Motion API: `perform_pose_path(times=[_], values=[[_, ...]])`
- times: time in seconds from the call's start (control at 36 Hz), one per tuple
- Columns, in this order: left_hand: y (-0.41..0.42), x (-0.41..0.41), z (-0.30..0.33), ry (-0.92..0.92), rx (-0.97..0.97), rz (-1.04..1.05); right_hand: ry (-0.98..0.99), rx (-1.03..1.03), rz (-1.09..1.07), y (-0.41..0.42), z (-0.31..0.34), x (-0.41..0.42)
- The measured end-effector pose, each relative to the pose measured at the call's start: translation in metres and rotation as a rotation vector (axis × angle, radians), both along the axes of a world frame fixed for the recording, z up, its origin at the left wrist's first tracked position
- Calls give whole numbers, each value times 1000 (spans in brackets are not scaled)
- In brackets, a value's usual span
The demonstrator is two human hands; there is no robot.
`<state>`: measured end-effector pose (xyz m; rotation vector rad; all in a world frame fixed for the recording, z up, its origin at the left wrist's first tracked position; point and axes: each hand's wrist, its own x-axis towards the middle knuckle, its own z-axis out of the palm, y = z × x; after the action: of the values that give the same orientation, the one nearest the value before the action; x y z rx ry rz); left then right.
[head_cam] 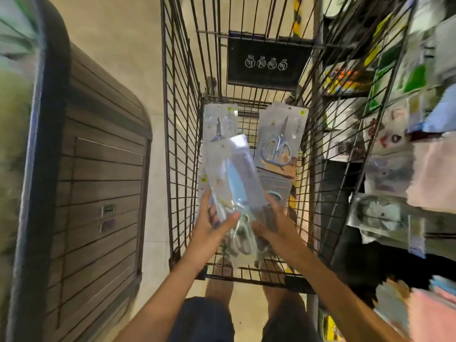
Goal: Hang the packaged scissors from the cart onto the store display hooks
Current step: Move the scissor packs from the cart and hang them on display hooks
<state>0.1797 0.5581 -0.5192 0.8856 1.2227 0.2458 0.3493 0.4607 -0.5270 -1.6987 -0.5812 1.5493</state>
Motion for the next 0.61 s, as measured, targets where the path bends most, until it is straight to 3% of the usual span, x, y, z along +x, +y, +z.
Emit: perform_pose_path(times=[0.19, 0.44, 0.61], values=[[1, -7, -21, 85, 140, 98, -2, -48, 119, 2, -26, -25], [12, -16, -17, 198, 277, -2, -788, -17, 416, 23, -75, 31], [16, -18, -20, 211, 288, -31, -1054, 74, 698, 28, -104, 33]])
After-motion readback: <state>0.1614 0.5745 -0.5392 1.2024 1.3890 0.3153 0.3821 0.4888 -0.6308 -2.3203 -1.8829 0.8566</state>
